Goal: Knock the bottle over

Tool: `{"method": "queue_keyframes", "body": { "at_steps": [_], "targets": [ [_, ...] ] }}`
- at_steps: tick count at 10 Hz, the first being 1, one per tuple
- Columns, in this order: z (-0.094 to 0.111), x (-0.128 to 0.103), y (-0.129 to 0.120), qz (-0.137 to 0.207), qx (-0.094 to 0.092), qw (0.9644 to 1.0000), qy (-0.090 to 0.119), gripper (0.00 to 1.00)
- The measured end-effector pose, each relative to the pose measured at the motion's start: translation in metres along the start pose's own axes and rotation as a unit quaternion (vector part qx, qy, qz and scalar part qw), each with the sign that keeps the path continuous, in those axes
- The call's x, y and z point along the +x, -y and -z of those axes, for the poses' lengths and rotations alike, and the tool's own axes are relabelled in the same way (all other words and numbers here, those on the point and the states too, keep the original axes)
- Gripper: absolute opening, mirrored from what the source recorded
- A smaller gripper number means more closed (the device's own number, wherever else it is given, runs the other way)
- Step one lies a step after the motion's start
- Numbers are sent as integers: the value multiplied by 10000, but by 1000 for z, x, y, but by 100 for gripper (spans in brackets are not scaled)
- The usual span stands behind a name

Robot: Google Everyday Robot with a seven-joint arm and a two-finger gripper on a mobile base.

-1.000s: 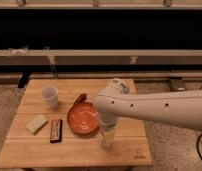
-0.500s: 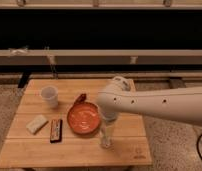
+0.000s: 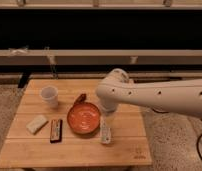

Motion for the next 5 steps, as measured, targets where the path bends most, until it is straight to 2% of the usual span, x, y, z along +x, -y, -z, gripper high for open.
{"method": "queue_keyframes", "body": {
  "at_steps": [2,5],
  "targets": [
    [-2,6,10,30,4,10000,-46,80],
    [-6,-1,17,341,-27,9994,28,80]
  ]
}}
